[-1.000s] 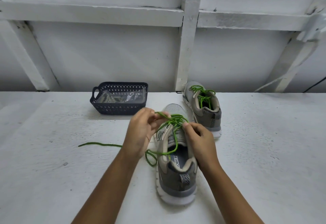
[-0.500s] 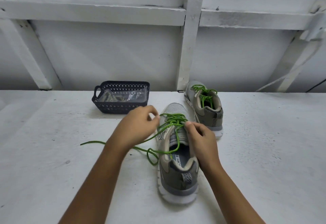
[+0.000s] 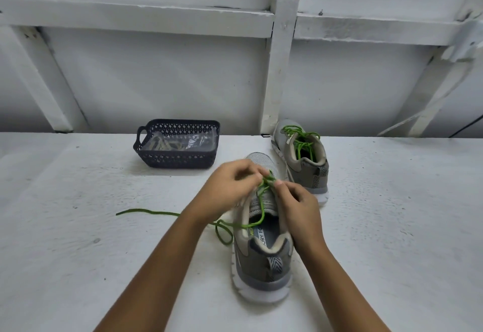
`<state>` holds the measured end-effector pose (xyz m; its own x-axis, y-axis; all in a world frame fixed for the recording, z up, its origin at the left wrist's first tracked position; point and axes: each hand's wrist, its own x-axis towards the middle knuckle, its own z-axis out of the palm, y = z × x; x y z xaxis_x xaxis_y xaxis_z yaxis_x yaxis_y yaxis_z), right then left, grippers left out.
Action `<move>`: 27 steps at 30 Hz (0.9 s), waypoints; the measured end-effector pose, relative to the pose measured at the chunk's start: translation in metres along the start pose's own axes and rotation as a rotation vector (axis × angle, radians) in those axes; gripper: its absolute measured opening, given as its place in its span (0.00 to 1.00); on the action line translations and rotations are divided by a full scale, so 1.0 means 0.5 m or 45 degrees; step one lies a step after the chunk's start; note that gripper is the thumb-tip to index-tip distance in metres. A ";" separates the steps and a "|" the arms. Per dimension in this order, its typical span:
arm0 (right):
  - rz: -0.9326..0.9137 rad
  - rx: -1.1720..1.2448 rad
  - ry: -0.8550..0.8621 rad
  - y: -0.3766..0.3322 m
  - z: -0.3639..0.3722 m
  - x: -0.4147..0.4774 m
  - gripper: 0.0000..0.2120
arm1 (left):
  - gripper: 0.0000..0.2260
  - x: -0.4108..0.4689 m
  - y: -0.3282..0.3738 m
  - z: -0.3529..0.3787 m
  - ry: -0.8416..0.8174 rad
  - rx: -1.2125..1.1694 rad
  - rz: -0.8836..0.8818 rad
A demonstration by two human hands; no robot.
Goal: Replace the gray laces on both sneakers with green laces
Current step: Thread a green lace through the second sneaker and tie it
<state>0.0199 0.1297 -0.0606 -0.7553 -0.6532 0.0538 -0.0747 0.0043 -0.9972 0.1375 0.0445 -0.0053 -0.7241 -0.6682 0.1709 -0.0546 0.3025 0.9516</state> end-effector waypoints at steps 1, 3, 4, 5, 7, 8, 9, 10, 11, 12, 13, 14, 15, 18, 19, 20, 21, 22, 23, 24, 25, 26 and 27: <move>0.000 -0.003 0.006 0.000 0.001 0.000 0.06 | 0.12 -0.005 0.005 -0.015 0.002 -0.257 -0.023; 0.001 0.001 0.013 0.002 0.002 0.000 0.06 | 0.13 -0.008 0.009 -0.048 0.029 -0.632 -0.041; 0.003 0.006 0.013 0.003 0.002 -0.001 0.06 | 0.13 -0.010 0.009 -0.065 0.066 -0.705 -0.057; 0.005 0.009 0.013 0.003 0.003 -0.001 0.06 | 0.12 -0.010 0.010 -0.081 0.097 -0.704 -0.078; 0.007 0.012 0.017 0.004 0.003 -0.001 0.06 | 0.09 -0.011 0.013 -0.103 0.097 -0.513 -0.144; 0.006 0.013 0.021 0.004 0.003 -0.001 0.06 | 0.10 -0.010 0.015 -0.108 0.064 -0.333 -0.189; 0.007 0.014 0.025 0.005 0.003 0.000 0.06 | 0.11 -0.010 0.019 -0.107 0.018 -0.120 -0.237; 0.008 0.012 0.031 0.006 0.004 0.000 0.06 | 0.10 -0.009 0.023 -0.101 -0.031 0.119 -0.270; 0.007 0.006 0.035 0.007 0.004 0.001 0.06 | 0.08 -0.008 0.028 -0.093 -0.070 0.372 -0.261; 0.003 -0.002 0.037 0.007 0.004 0.001 0.07 | 0.07 -0.005 0.031 -0.082 -0.093 0.616 -0.205; 0.001 -0.006 0.038 0.007 0.005 0.001 0.07 | 0.06 -0.001 0.033 -0.067 -0.107 0.808 -0.128; -0.001 -0.007 0.036 0.007 0.005 0.001 0.07 | 0.08 0.004 0.034 -0.050 -0.115 0.951 -0.068; -0.003 -0.006 0.032 0.006 0.005 0.001 0.07 | 0.11 0.009 0.033 -0.032 -0.124 1.055 -0.033; -0.023 -0.025 0.017 0.006 0.002 0.001 0.08 | 0.15 0.027 0.016 0.017 -0.131 1.323 0.029; -0.027 -0.031 0.013 0.006 0.001 0.001 0.08 | 0.15 0.031 0.010 0.028 -0.139 1.381 0.042; -0.027 -0.030 0.009 0.007 0.000 0.002 0.08 | 0.15 0.033 0.003 0.036 -0.151 1.406 0.049; -0.025 -0.026 0.007 0.006 0.000 0.002 0.08 | 0.14 0.034 -0.001 0.041 -0.165 1.411 0.051; -0.026 -0.022 0.005 0.006 0.001 0.001 0.08 | 0.14 0.034 -0.005 0.044 -0.170 1.404 0.054; -0.027 -0.020 0.006 0.005 0.001 0.001 0.07 | 0.13 0.034 -0.008 0.045 -0.160 1.380 0.063; -0.028 -0.014 0.007 0.004 0.002 0.002 0.07 | 0.12 0.034 -0.010 0.043 -0.144 1.324 0.067; -0.026 -0.004 0.008 0.004 0.002 0.001 0.06 | 0.11 0.033 -0.011 0.039 -0.132 1.229 0.053; -0.022 0.004 0.007 0.004 0.002 0.001 0.06 | 0.09 0.032 -0.009 0.031 -0.135 1.095 0.025; -0.019 0.003 0.004 0.004 0.001 0.001 0.07 | 0.06 0.030 -0.007 0.022 -0.160 0.944 -0.003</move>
<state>0.0198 0.1290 -0.0625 -0.7563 -0.6506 0.0686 -0.0842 -0.0072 -0.9964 0.1193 0.0408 -0.0089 -0.7939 -0.6004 0.0960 -0.4732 0.7093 0.5226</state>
